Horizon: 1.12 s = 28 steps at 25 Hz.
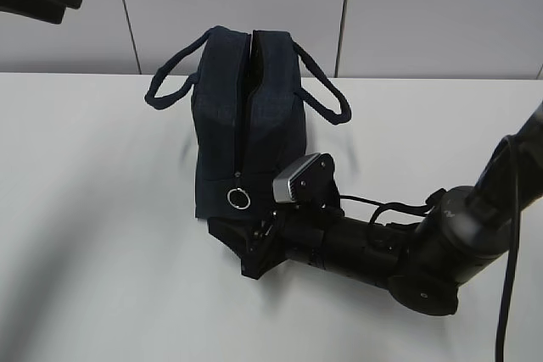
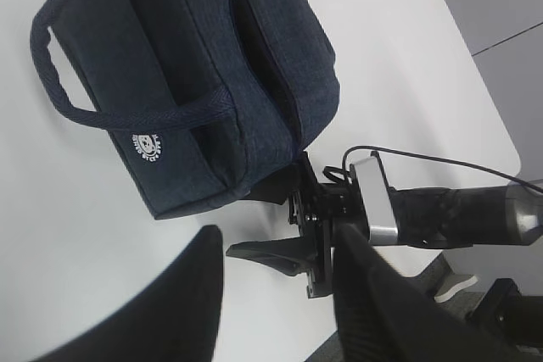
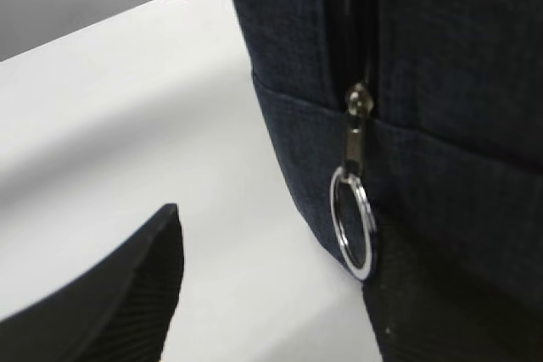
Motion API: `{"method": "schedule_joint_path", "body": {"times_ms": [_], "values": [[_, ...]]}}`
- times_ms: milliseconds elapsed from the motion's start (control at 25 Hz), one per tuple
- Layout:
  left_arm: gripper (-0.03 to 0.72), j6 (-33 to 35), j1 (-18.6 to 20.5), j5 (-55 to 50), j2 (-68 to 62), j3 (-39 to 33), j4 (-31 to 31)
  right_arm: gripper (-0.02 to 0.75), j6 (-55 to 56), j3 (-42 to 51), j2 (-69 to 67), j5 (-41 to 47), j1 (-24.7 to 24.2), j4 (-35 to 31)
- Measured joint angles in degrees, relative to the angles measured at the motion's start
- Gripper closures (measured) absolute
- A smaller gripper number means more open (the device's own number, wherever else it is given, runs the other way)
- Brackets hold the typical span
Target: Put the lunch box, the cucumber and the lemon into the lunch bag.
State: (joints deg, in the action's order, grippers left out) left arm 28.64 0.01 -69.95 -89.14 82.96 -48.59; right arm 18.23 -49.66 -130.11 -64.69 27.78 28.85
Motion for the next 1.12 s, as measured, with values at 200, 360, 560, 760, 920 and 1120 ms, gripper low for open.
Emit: {"method": "schedule_joint_path", "body": {"times_ms": [200, 360, 560, 760, 920, 1120], "values": [[0.398, 0.0, 0.0, 0.0, 0.0, 0.0, 0.0, 0.246, 0.0, 0.0, 0.1, -0.5, 0.0, 0.0], [0.398, 0.0, 0.0, 0.0, 0.0, 0.0, 0.0, 0.245, 0.0, 0.0, 0.1, -0.6, 0.0, 0.0], [0.409, 0.0, 0.0, 0.0, 0.0, 0.0, 0.0, 0.252, 0.0, 0.0, 0.1, -0.7, 0.0, -0.7], [0.414, 0.0, 0.0, 0.0, 0.0, 0.0, 0.0, 0.342, 0.0, 0.0, 0.1, -0.7, 0.0, -1.6], [0.414, 0.0, 0.0, 0.0, 0.0, 0.0, 0.0, 0.384, 0.0, 0.0, 0.1, -0.7, 0.0, -2.5], [0.418, 0.0, 0.0, 0.0, 0.0, 0.0, 0.0, 0.469, 0.0, 0.0, 0.1, -0.7, 0.0, -5.0]]}}
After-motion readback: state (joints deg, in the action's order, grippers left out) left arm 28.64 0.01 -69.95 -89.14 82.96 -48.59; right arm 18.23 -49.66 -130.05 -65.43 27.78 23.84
